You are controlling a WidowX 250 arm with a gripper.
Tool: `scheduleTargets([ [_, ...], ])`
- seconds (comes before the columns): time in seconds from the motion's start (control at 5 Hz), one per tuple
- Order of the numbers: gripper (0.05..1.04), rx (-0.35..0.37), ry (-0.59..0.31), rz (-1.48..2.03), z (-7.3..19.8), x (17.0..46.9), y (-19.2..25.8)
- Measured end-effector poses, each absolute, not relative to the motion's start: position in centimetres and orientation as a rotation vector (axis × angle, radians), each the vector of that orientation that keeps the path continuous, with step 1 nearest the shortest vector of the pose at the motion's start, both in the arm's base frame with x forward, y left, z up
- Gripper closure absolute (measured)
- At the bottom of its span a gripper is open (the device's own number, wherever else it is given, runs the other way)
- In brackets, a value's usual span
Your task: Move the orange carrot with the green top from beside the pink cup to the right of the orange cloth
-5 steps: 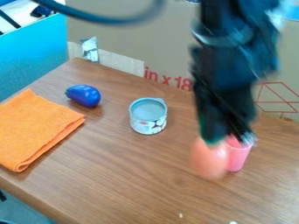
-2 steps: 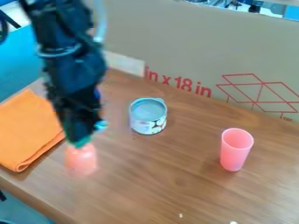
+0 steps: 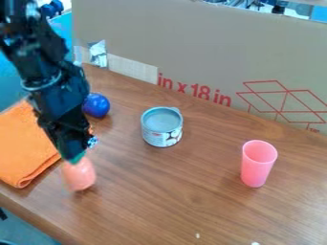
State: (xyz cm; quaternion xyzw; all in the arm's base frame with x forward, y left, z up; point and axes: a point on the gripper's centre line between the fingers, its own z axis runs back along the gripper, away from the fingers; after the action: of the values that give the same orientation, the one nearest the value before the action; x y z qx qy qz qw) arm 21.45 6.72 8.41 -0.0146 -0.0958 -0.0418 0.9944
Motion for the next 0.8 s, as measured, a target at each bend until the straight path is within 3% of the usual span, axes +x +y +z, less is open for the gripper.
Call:
scheduleTargets([
  [0.4,0.837,-0.015,-0.194,-0.085,7.4,23.2,6.4],
  [0.6,0.559,-0.010,-0.156,-0.090,7.7,22.9,5.9],
  [0.8,0.244,0.006,-0.224,-0.079,10.6,23.0,5.6],
])
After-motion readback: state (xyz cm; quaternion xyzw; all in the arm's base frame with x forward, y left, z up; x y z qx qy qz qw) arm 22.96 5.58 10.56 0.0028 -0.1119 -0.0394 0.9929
